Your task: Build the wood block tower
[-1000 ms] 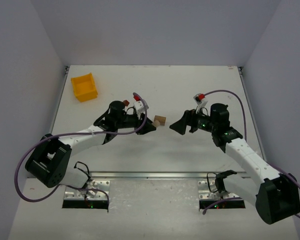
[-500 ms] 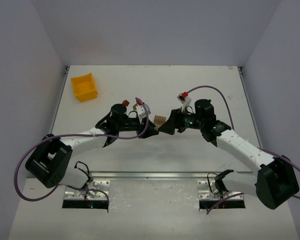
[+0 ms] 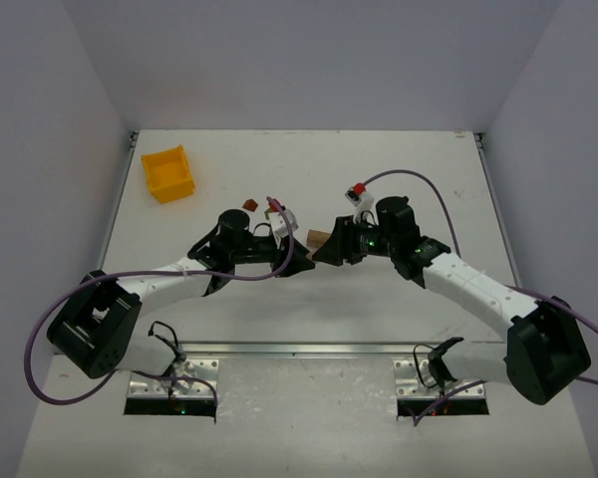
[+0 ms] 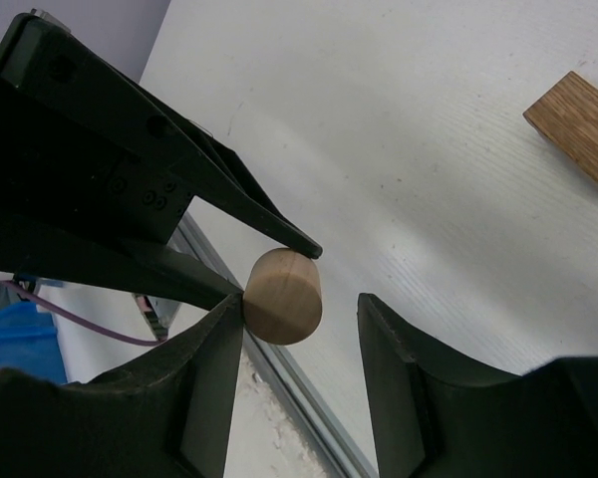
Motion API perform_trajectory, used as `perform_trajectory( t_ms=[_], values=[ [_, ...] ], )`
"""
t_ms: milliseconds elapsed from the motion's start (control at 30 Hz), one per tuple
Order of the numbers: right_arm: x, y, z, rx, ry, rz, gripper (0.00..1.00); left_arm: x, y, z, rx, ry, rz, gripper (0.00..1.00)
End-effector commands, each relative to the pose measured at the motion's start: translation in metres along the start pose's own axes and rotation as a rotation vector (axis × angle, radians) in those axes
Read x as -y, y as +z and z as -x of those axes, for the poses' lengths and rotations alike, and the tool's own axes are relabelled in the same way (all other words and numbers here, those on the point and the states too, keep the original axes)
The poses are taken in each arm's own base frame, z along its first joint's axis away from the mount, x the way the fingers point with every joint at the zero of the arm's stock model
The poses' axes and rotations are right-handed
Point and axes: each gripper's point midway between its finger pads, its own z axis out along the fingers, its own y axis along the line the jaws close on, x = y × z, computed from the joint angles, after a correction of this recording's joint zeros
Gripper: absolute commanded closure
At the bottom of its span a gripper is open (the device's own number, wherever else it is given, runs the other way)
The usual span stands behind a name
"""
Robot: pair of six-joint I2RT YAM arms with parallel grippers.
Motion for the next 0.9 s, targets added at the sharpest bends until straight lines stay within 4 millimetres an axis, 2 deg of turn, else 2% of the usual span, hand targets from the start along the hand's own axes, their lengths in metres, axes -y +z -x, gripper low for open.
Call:
perform_trajectory(
  t_ms=[0, 167, 400, 600, 633, 667, 733, 800, 867],
  values=[
    [-0.011, 0.003, 0.023, 0.054, -0.031, 0.009, 0.51, 0.009, 0.000, 0.025, 0.075, 0.077, -0.031, 1.00],
    [-0.016, 0.005, 0.023, 0.049, -0.026, 0.033, 0.53, 0.008, 0.000, 0.024, 0.075, 0.076, -0.027, 1.00],
    [-0.018, 0.008, 0.021, 0.031, -0.017, 0.059, 0.74, 0.005, 0.001, 0.023, 0.073, 0.071, -0.012, 1.00],
    [-0.023, 0.006, 0.021, 0.028, -0.025, 0.076, 0.88, 0.001, 0.001, 0.026, 0.085, 0.060, 0.014, 0.99],
    [-0.022, 0.006, 0.020, 0.023, -0.032, 0.076, 0.93, 0.001, 0.001, 0.026, 0.084, 0.059, 0.014, 0.92],
    [-0.021, 0.006, 0.020, 0.024, -0.035, 0.067, 0.95, 0.001, 0.001, 0.026, 0.084, 0.055, 0.013, 0.79],
    [-0.016, 0.006, 0.021, 0.029, -0.043, 0.038, 0.99, 0.002, 0.002, 0.025, 0.079, 0.053, 0.003, 0.63],
    [-0.010, 0.006, 0.023, 0.040, -0.047, 0.002, 1.00, 0.003, 0.002, 0.025, 0.076, 0.050, 0.000, 0.41],
    [-0.005, 0.007, 0.025, 0.047, -0.053, -0.024, 1.00, 0.005, 0.002, 0.022, 0.064, 0.048, -0.020, 0.31]
  ],
)
